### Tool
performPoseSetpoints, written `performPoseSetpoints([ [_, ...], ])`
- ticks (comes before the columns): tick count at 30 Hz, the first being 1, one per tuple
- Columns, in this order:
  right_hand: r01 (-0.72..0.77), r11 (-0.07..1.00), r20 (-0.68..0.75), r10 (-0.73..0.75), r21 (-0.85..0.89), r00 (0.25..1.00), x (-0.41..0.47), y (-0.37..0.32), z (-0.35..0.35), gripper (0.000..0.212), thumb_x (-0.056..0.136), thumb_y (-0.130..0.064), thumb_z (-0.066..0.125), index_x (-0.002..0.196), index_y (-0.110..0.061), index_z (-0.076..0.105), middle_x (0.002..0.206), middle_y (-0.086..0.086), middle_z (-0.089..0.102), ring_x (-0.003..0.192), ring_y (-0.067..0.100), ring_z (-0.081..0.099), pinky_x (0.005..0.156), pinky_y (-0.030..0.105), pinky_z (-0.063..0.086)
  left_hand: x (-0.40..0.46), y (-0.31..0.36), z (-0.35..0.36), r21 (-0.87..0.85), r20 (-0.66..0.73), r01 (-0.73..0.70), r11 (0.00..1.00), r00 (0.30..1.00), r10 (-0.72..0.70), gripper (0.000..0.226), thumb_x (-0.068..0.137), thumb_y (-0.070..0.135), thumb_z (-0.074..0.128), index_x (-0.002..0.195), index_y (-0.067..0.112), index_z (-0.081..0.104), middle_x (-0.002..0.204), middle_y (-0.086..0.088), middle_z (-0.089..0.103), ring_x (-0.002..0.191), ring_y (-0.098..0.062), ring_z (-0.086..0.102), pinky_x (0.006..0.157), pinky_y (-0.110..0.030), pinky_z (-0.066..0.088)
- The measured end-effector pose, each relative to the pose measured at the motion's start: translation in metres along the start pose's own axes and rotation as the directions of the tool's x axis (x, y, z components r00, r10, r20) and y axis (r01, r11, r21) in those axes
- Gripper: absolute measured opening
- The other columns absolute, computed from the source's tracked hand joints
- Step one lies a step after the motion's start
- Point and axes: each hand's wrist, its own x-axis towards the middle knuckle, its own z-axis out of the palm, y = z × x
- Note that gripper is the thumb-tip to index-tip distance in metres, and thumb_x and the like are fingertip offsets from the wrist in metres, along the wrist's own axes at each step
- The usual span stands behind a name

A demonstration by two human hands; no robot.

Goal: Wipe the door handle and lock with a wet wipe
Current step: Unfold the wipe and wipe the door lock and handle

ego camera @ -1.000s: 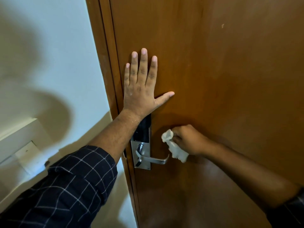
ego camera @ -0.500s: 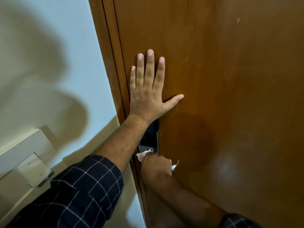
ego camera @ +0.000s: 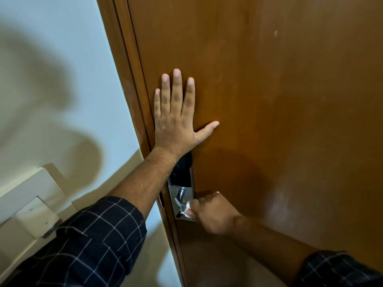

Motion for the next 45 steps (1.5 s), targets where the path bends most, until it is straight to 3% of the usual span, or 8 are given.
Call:
performPoseSetpoints([
  [8, 0.208, 0.974, 0.313, -0.170, -0.093, 0.934, -0.022, 0.046, -0.032, 0.033, 0.100, -0.023, 0.043, 0.128, -0.007, 0.045, 0.116, 0.021, 0.058, 0.099, 0.037, 0.058, 0.080, 0.046, 0.049, 0.001, 0.000, -0.002, 0.000, 0.017, -0.007, 1.000, 1.000, 0.007, 0.103, 0.083, 0.084, 0.037, 0.155, 0.011, 0.019, 0.161, -0.022, 0.024, 0.150, -0.041, 0.019, 0.122, -0.053, 0.011],
  [15, 0.419, 0.823, 0.607, -0.117, -0.384, 0.786, 0.008, 0.039, -0.066, 0.016, 0.097, -0.011, 0.050, 0.104, -0.007, 0.063, 0.095, 0.012, 0.068, 0.082, 0.026, 0.064, 0.067, 0.034, 0.049, 0.000, 0.000, -0.002, -0.004, 0.010, -0.002, 1.000, 1.000, 0.002, 0.104, 0.083, 0.085, 0.036, 0.155, 0.012, 0.018, 0.161, -0.021, 0.025, 0.150, -0.041, 0.019, 0.122, -0.053, 0.013],
  [18, 0.201, 0.893, 0.533, 0.050, -0.403, 0.845, 0.010, 0.034, -0.063, 0.013, 0.095, -0.010, 0.053, 0.101, -0.010, 0.065, 0.094, 0.009, 0.069, 0.080, 0.023, 0.065, 0.065, 0.033, 0.051, -0.001, 0.002, -0.003, -0.010, 0.018, -0.007, 1.000, 1.000, 0.007, 0.104, 0.083, 0.084, 0.035, 0.155, 0.012, 0.017, 0.162, -0.022, 0.024, 0.150, -0.041, 0.019, 0.122, -0.054, 0.013],
  [20, -0.206, 0.966, 0.472, 0.258, -0.159, 0.843, 0.011, 0.041, -0.070, 0.014, 0.095, -0.014, 0.054, 0.105, -0.011, 0.064, 0.094, 0.008, 0.068, 0.077, 0.021, 0.063, 0.064, 0.031, 0.049, 0.000, 0.002, -0.004, -0.008, 0.016, -0.013, 1.000, 1.000, 0.013, 0.103, 0.084, 0.084, 0.035, 0.155, 0.011, 0.018, 0.161, -0.022, 0.024, 0.150, -0.042, 0.020, 0.122, -0.054, 0.014],
  [24, -0.502, 0.767, 0.161, 0.481, 0.400, 0.862, 0.012, 0.029, -0.062, 0.028, 0.098, -0.029, 0.050, 0.072, -0.021, 0.055, 0.064, -0.002, 0.053, 0.053, 0.013, 0.051, 0.045, 0.024, 0.037, 0.000, 0.001, -0.005, -0.005, 0.010, -0.007, 1.000, 1.000, 0.008, 0.103, 0.084, 0.083, 0.036, 0.154, 0.010, 0.020, 0.160, -0.024, 0.026, 0.149, -0.043, 0.021, 0.121, -0.054, 0.014],
  [29, -0.290, 0.957, 0.134, 0.286, 0.009, 0.949, 0.021, -0.054, -0.012, 0.031, 0.095, -0.034, 0.049, 0.119, -0.017, 0.058, 0.098, 0.017, 0.066, 0.084, 0.035, 0.064, 0.076, 0.053, 0.050, -0.001, 0.001, -0.002, -0.006, 0.009, -0.007, 1.000, 1.000, 0.008, 0.103, 0.084, 0.084, 0.035, 0.154, 0.011, 0.020, 0.160, -0.023, 0.026, 0.149, -0.042, 0.021, 0.121, -0.055, 0.017],
  [34, -0.131, 0.991, -0.035, 0.130, -0.040, 0.991, -0.011, -0.018, 0.010, 0.040, 0.094, -0.028, 0.034, 0.128, -0.008, 0.038, 0.114, 0.023, 0.063, 0.099, 0.041, 0.060, 0.089, 0.055, 0.046, 0.000, 0.000, 0.002, -0.003, -0.001, -0.003, 1.000, 1.000, 0.003, 0.103, 0.083, 0.085, 0.035, 0.155, 0.012, 0.019, 0.161, -0.021, 0.026, 0.149, -0.041, 0.021, 0.122, -0.053, 0.015],
  [45, 0.326, 0.945, 0.332, -0.294, -0.043, 0.896, 0.002, 0.041, -0.028, 0.047, 0.094, -0.042, 0.052, 0.122, -0.006, 0.044, 0.097, 0.020, 0.065, 0.086, 0.033, 0.061, 0.075, 0.042, 0.053, 0.000, 0.000, -0.002, 0.005, 0.030, -0.008, 1.000, 1.000, 0.008, 0.103, 0.083, 0.085, 0.033, 0.155, 0.012, 0.018, 0.161, -0.021, 0.025, 0.149, -0.041, 0.020, 0.121, -0.055, 0.015],
])
